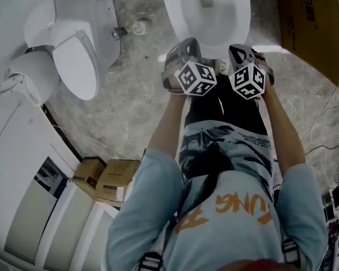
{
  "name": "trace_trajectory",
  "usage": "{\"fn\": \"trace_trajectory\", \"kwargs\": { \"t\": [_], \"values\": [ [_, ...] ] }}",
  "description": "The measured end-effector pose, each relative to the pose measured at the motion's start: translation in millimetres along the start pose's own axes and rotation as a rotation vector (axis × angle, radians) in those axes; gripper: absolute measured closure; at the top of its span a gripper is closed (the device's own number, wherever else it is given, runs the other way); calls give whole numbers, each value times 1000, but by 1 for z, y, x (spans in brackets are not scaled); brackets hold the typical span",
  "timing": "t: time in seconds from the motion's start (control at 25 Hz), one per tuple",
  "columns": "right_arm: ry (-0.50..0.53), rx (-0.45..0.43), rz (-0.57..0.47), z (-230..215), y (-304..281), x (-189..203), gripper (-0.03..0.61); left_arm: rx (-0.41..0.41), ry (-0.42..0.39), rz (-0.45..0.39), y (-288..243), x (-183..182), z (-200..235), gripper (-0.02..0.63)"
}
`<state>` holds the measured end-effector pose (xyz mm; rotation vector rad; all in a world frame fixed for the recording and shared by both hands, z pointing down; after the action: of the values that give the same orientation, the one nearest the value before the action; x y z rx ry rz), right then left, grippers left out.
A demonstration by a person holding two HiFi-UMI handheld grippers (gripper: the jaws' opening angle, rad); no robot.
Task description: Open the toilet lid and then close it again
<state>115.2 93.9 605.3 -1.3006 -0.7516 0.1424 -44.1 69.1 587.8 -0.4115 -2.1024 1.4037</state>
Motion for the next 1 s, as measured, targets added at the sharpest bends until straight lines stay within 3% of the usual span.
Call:
{"fn": "trace_trajectory", "kwargs": {
  "t": [0.28,0.52,0.8,1.0],
  "values": [
    [-405,-39,-166,-35,58,-42,565,-6,287,-29,58,-9,42,588],
    [-528,-36,-269,-56,96,-65,565,-36,496,-219,106,-32,78,588],
    [-613,-10,-398,-86,145,-97,565,-41,553,-345,155,-64,117,588],
    [-609,51,-509,-122,175,-134,565,-109,535,-433,188,-91,153,588]
  ]
}}
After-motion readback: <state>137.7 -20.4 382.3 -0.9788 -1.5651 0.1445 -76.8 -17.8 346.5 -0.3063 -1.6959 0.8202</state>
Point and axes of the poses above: the fingertips, and each gripper's own axes: y backward along the fingers, z to its left, x out of its underside, the point moved 10 cm from there along y, backward along the fingers, and after that the axes turned 8 degrees about z, right-handed, at the moved point
